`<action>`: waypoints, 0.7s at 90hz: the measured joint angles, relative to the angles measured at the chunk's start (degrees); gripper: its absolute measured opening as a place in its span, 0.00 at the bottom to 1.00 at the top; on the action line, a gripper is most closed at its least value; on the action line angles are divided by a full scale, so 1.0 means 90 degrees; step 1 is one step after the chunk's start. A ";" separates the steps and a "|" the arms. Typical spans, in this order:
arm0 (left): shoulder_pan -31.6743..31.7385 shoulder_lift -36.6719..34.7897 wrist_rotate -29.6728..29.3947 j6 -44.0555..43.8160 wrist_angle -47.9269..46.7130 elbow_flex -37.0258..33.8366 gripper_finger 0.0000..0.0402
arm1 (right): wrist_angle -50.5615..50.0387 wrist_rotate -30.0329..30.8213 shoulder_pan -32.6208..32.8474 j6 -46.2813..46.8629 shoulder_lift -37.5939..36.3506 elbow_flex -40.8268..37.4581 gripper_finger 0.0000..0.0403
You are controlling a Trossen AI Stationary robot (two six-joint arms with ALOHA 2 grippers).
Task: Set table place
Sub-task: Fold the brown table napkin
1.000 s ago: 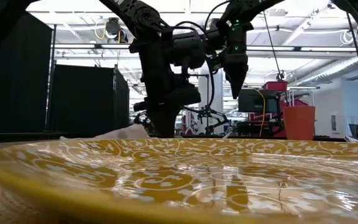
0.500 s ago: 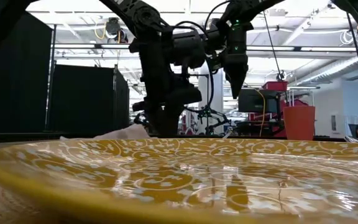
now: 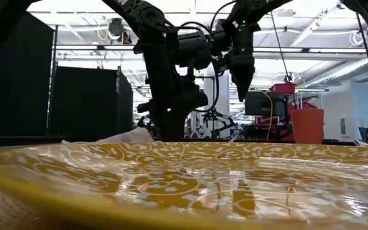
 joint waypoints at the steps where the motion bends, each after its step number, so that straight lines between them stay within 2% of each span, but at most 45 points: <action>1: 0.0000 0.0000 0.0000 0.0000 0.0009 0.0000 0.31 | 0.0000 0.0000 0.0000 0.0000 0.0000 0.0000 0.44; 15: 0.0000 0.0000 0.0195 0.0024 0.0115 0.0000 0.31 | 0.0000 0.0000 0.0000 0.0000 0.0000 0.0000 0.44; 63: 0.0051 0.0090 0.0189 0.0044 0.0133 -0.0002 0.31 | -0.0015 0.0000 0.0000 0.0000 0.0000 0.0000 0.44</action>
